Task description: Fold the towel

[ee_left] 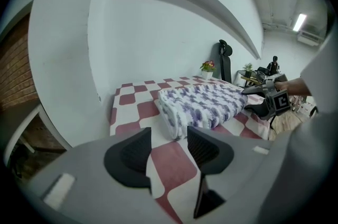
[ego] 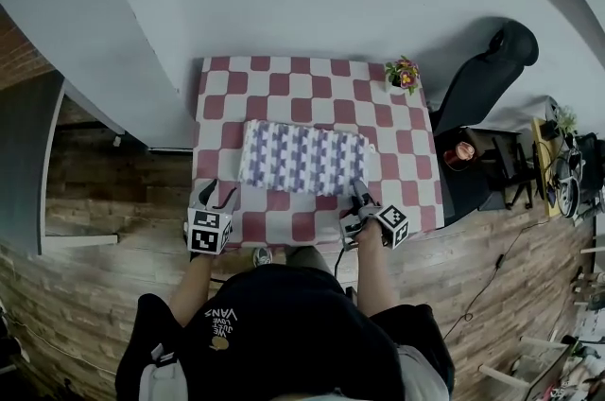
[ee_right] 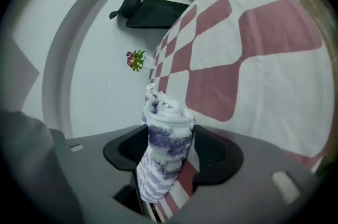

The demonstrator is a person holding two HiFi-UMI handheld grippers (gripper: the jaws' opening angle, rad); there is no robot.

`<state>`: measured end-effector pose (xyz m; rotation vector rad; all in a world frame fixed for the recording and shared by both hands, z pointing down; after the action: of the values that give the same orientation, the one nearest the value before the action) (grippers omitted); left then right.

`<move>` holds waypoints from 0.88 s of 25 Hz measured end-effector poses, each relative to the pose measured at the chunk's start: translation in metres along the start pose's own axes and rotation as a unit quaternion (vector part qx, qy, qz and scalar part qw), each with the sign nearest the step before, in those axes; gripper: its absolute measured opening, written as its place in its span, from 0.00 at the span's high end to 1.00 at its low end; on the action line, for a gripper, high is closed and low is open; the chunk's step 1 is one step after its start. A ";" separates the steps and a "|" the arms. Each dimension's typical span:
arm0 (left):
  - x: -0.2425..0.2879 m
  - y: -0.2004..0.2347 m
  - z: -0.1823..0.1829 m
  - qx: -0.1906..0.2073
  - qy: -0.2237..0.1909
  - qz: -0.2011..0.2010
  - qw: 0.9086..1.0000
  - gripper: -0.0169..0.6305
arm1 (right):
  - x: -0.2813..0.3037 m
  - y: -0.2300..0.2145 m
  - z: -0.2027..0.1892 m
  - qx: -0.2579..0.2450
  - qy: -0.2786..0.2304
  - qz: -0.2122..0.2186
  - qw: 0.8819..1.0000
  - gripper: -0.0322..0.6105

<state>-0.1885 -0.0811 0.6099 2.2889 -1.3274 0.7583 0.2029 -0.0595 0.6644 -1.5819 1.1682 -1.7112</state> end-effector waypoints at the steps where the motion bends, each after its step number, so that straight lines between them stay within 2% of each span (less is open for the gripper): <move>1: -0.001 0.001 0.000 -0.002 0.000 0.001 1.000 0.65 | 0.003 0.001 0.001 0.001 -0.001 0.001 1.000 0.53; 4: -0.002 0.003 -0.002 -0.009 0.000 0.002 1.000 0.65 | 0.014 0.002 0.003 -0.002 -0.001 -0.007 1.000 0.58; 7: 0.000 0.004 -0.001 -0.014 -0.001 0.003 1.000 0.65 | 0.017 -0.003 0.004 0.003 -0.009 -0.011 1.000 0.72; 9: 0.001 0.005 0.001 -0.014 -0.002 0.003 1.000 0.65 | 0.017 -0.006 0.004 0.003 -0.012 -0.006 1.000 0.76; 12: 0.003 0.007 0.004 -0.014 -0.002 0.002 1.000 0.65 | 0.016 -0.004 0.002 -0.017 -0.020 0.002 1.000 0.86; 15: 0.003 0.006 0.006 -0.014 -0.003 0.001 1.000 0.65 | 0.013 0.004 0.002 -0.046 -0.034 0.009 0.998 0.88; 18: 0.001 0.006 0.005 -0.013 -0.004 0.002 1.000 0.65 | 0.007 0.020 0.001 -0.122 -0.047 0.003 0.991 0.89; 20: 0.000 0.007 0.004 -0.014 -0.005 0.002 1.000 0.65 | 0.004 0.040 -0.004 -0.192 -0.054 0.000 0.980 0.89; 22: -0.003 0.008 0.001 -0.016 -0.006 0.002 1.000 0.65 | 0.003 0.062 -0.012 -0.261 -0.058 0.000 0.964 0.89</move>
<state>-0.1962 -0.0838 0.6074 2.2701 -1.3404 0.7195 0.1800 -0.0900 0.6134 -1.9486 1.6496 -1.3486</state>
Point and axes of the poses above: the fingertips, and each gripper's own axes: x forward along the fingers, y to its left, z out of its top, the point moved 2 cm from there along -x, backward along the fingers, and after that the axes turned 3 degrees about -z, right-handed, at the moved point
